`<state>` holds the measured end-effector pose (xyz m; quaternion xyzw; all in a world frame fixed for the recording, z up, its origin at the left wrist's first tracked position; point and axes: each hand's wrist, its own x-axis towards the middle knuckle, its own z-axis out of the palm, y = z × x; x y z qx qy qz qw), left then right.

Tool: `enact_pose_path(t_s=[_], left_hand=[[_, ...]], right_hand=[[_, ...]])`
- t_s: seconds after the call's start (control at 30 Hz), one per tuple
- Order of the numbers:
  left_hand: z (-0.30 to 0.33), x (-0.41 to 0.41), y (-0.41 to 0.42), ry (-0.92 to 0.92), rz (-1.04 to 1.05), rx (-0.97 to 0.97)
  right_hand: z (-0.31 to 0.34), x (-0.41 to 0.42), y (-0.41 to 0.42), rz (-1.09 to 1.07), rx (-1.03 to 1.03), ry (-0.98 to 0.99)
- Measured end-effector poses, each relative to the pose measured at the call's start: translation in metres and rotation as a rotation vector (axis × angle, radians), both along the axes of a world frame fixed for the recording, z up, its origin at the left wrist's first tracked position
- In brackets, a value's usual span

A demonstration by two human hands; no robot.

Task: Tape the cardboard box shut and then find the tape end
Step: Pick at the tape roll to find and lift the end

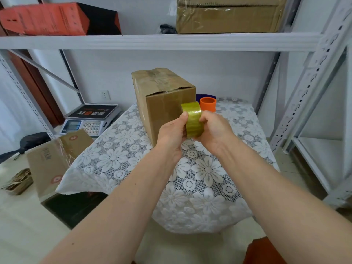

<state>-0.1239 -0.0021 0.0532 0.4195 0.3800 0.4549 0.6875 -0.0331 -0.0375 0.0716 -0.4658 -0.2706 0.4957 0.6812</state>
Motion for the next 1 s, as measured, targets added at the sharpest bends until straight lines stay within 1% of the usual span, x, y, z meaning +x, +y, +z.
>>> enact_pose_path(t_s=[0.13, 0.5, 0.73, 0.83, 1.0], left_hand=[[0.0013, 0.0002, 0.0010, 0.004, 0.003, -0.011], [-0.0018, 0.0039, 0.0018, -0.003, 0.009, -0.045], [0.0006, 0.0045, 0.0014, -0.035, -0.010, -0.058], [-0.0005, 0.0051, 0.0016, -0.023, -0.022, -0.071], [-0.0022, 0.0060, 0.0011, -0.023, -0.020, -0.087]], right_hand=[[-0.0031, 0.0024, 0.0011, 0.030, 0.021, 0.028], [-0.0083, 0.0075, 0.0053, 0.014, 0.021, 0.011], [-0.0057, 0.0088, 0.0006, 0.071, 0.038, -0.021], [-0.0048, 0.0079, 0.0004, 0.014, 0.042, -0.001], [-0.0075, 0.0073, 0.0043, -0.041, -0.001, -0.045]])
